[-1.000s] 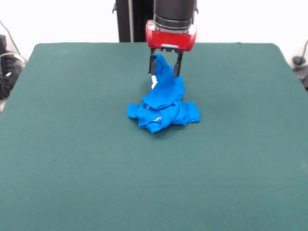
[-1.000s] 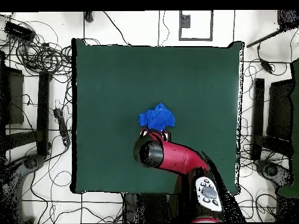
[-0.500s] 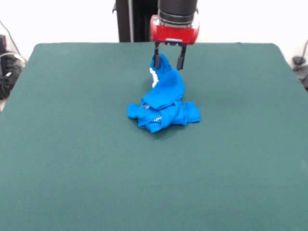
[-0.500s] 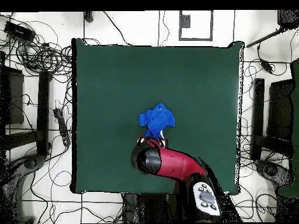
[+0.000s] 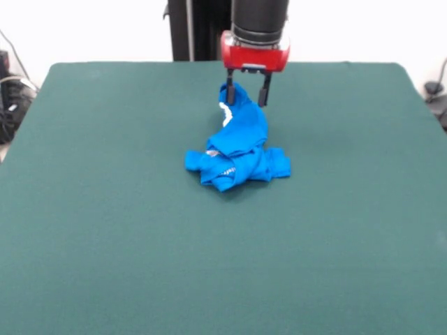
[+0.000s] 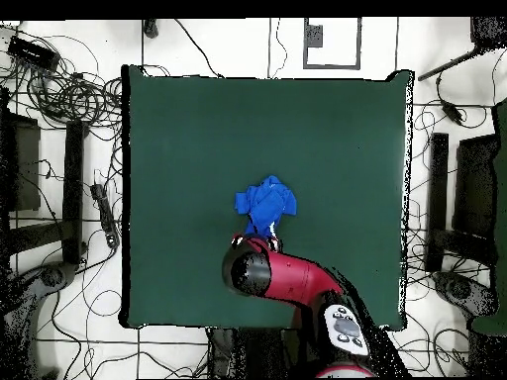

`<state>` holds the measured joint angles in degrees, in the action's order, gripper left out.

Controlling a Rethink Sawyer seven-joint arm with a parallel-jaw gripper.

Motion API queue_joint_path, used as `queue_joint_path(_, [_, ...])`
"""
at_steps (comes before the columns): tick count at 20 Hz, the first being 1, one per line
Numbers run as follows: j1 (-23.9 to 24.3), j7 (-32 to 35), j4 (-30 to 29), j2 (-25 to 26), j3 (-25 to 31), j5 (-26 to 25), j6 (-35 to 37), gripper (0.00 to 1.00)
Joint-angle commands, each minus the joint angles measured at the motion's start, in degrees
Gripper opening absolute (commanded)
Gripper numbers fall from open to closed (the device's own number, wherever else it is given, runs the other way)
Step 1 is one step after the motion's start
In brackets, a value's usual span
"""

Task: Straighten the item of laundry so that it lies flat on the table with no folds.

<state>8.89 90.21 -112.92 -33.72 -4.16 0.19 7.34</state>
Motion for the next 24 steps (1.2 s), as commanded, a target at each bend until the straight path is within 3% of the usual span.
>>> queue_joint_path(1, [-1.8, 10.1, 0.3, 5.0, 5.8, -0.3, -3.4, 1.00])
queue_joint_path(9, [-1.9, 11.6, 0.9, 6.1, 6.3, 0.8, -6.4, 1.00])
queue_joint_path(10, [-1.2, 12.1, 0.2, 6.0, 6.9, 1.0, -7.4, 0.00])
queue_joint_path(13, [-0.9, 11.3, 0.4, 5.6, 7.1, 0.4, -7.1, 0.00])
queue_joint_path(15, [-2.7, 10.7, 1.3, 5.2, 5.2, 1.4, -3.3, 0.00])
queue_joint_path(24, [-1.5, 11.6, -2.4, 1.2, 6.3, 1.7, -2.1, 0.00])
